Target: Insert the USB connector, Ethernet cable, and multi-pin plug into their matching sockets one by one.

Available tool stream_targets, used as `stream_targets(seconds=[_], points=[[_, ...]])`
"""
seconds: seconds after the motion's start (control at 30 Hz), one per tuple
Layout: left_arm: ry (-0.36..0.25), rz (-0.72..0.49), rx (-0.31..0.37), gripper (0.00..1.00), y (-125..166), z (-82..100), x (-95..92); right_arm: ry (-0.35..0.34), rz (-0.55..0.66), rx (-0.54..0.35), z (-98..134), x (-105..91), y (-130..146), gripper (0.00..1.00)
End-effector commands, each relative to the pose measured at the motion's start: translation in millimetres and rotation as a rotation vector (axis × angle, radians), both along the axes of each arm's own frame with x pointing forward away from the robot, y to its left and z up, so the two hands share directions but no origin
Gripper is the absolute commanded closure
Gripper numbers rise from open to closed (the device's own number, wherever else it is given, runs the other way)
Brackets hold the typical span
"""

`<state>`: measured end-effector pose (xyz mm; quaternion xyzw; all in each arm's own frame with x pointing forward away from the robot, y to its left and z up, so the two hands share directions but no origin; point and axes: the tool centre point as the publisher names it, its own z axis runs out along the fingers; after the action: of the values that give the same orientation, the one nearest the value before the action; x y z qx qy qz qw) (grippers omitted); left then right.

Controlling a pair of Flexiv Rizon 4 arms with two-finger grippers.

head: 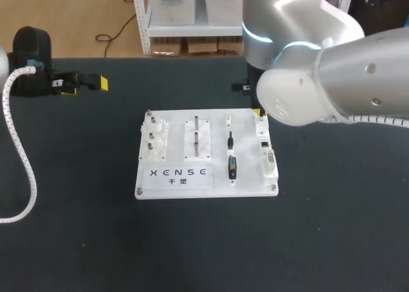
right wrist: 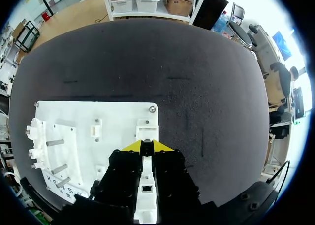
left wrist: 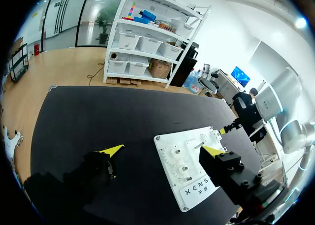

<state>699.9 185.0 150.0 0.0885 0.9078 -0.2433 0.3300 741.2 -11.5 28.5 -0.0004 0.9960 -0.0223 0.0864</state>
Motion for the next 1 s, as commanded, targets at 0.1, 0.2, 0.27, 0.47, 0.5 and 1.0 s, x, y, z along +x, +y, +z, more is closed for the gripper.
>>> stream_targets(seconds=[0.1,0.2,0.27,0.47,0.5,1.0], points=[[0.0,0.0,0.0,0.0,0.0,0.0,0.0,0.002,-0.003,-0.002,-1.0,1.1,0.7,1.0],[0.0,0.0,0.0,0.0,0.0,0.0,0.0,0.001,-0.005,-0.001,-1.1,0.9,0.5,1.0],[0.0,0.0,0.0,0.0,0.0,0.0,0.0,0.001,-0.006,-0.002,-1.1,0.7,0.4,1.0],[0.0,0.0,0.0,0.0,0.0,0.0,0.0,-0.004,-0.007,-0.002,-0.2,0.7,-0.3,1.0],[0.0,0.0,0.0,0.0,0.0,0.0,0.0,-0.005,-0.007,-0.002,0.5,0.6,-0.4,1.0],[0.0,0.0,0.0,0.0,0.0,0.0,0.0,0.0,-0.011,-0.001,-0.5,-1.4,-1.6,1.0]])
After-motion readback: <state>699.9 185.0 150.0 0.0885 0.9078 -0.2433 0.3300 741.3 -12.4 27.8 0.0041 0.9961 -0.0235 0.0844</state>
